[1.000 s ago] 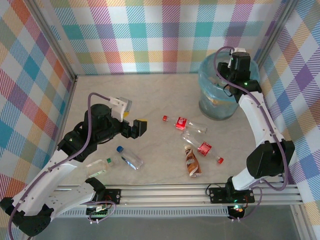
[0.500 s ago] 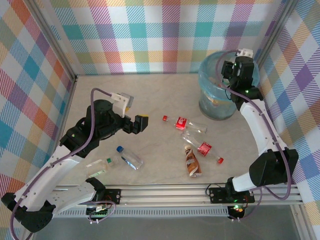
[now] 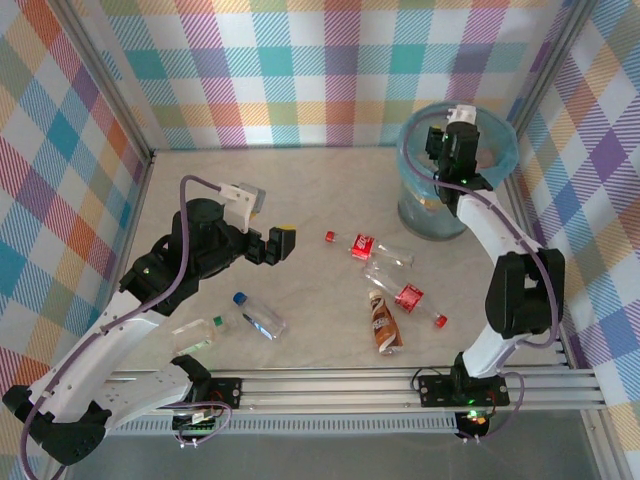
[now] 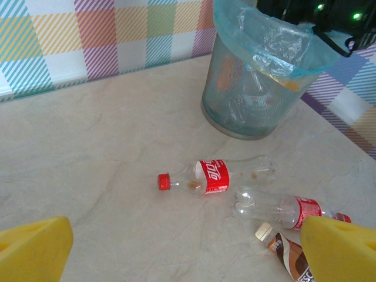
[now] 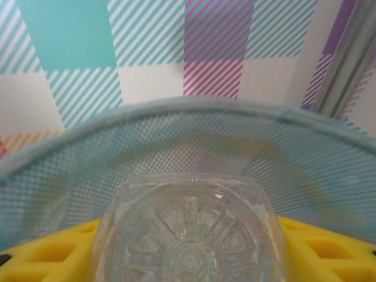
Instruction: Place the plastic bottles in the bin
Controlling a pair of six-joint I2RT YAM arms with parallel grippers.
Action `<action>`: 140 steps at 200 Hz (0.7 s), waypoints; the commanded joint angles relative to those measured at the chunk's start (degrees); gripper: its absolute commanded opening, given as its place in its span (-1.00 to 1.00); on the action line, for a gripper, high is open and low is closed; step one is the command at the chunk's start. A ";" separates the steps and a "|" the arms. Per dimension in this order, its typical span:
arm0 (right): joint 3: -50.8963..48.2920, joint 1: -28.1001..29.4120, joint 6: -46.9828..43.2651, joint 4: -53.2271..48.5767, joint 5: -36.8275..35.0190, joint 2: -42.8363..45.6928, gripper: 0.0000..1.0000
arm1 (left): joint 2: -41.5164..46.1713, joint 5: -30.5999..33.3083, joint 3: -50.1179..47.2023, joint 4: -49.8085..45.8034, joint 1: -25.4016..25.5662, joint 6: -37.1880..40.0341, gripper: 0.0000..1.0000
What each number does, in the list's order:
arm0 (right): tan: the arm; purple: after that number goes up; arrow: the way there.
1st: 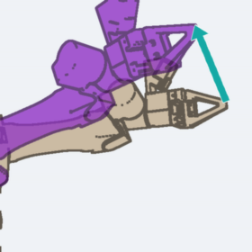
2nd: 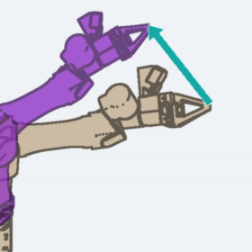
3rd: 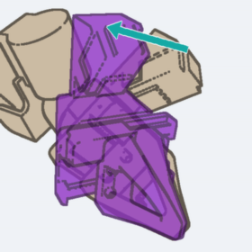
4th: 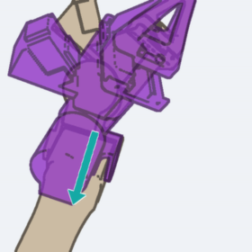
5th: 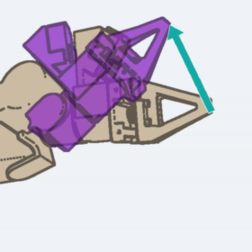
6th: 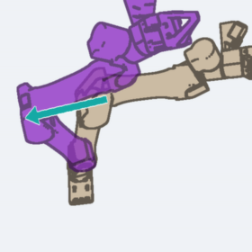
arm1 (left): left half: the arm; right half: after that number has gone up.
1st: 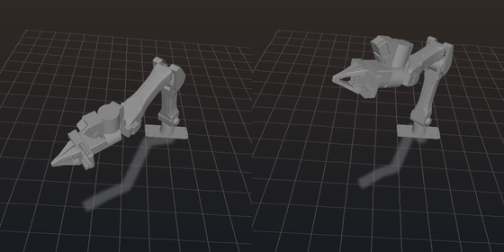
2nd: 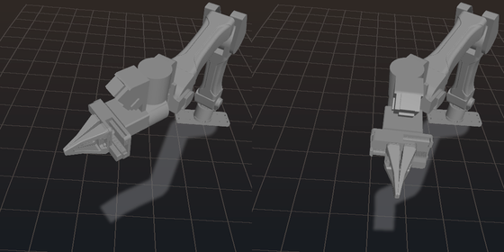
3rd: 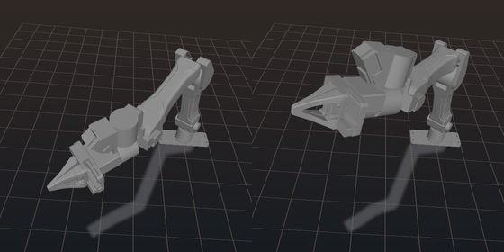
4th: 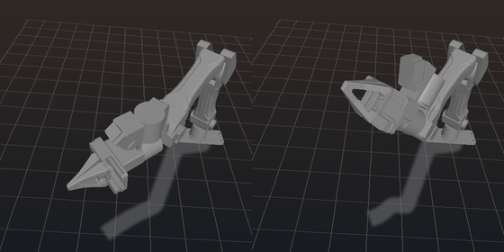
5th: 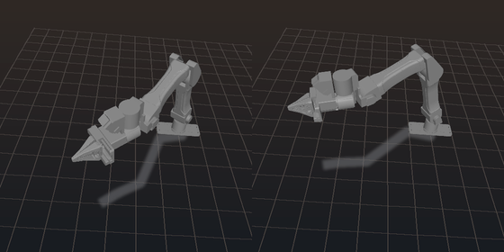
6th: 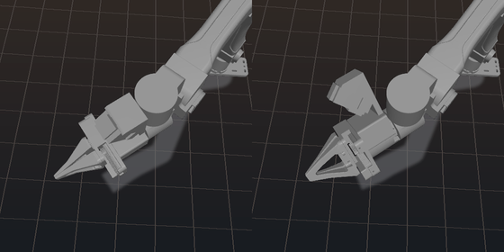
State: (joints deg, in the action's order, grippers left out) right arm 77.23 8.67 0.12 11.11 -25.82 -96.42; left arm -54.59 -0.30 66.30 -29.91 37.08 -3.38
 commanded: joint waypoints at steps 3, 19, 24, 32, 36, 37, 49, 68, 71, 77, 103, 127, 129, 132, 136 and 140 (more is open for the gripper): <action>3.12 0.68 -2.06 2.02 -0.38 -0.62 0.28 | 0.84 1.21 -0.15 1.34 0.01 -0.92 0.98; 4.56 0.78 -1.47 -1.32 -0.60 -1.60 0.42 | 0.80 1.35 -0.54 1.60 0.01 -1.44 0.98; 5.18 0.74 -1.34 -2.67 -0.82 -2.04 0.49 | 0.80 1.34 -0.60 1.68 0.01 -1.54 0.98; 6.38 0.71 -1.09 -4.91 -0.89 -2.53 0.59 | 0.67 1.26 -0.65 1.76 0.00 -1.54 0.98; 6.88 0.74 -0.90 -5.97 -0.84 -2.65 0.62 | 0.63 1.28 -0.65 1.78 0.01 -1.63 0.98; 6.97 0.74 -0.77 -6.21 -0.87 -2.64 0.63 | 0.58 1.23 -0.65 1.79 0.01 -1.63 0.98; 8.15 0.74 0.32 -8.52 -0.35 -2.51 0.70 | 0.37 1.12 -0.52 1.70 0.00 -1.63 0.98; 9.99 0.61 3.50 -12.75 0.95 -2.04 0.77 | 0.05 1.01 -0.39 1.85 -0.06 -1.54 0.98; 10.27 0.63 4.02 -13.49 1.01 -2.02 0.78 | 0.01 0.93 -0.39 1.87 -0.06 -1.54 0.98; 10.74 0.65 5.27 -15.21 1.72 -1.93 0.78 | -0.07 0.96 -0.39 1.95 -0.08 -1.54 0.98; 9.73 0.74 10.80 -17.05 7.19 0.67 0.79 | -0.54 0.58 -0.41 2.18 -0.08 -1.74 0.98; 9.33 0.89 14.07 -19.21 9.73 3.23 0.78 | -0.87 0.22 -0.45 2.21 -0.08 -1.72 0.98; 9.32 0.89 14.22 -19.38 9.91 3.40 0.77 | -0.87 0.25 -0.47 2.20 -0.08 -1.72 0.98; 9.26 0.91 14.58 -19.62 10.26 3.67 0.77 | -0.92 0.29 -0.55 2.22 -0.08 -1.72 0.98; 9.30 0.99 14.99 -19.93 10.68 3.96 0.76 | -0.92 0.29 -0.63 2.23 -0.08 -1.68 0.98; 9.19 1.04 15.12 -20.09 11.11 4.36 0.74 | -0.89 0.30 -0.71 2.37 -0.08 -1.72 0.98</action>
State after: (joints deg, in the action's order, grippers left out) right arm 86.06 9.10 10.11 -6.22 -19.00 -96.71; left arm -55.35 0.10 66.26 -29.63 37.08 -4.73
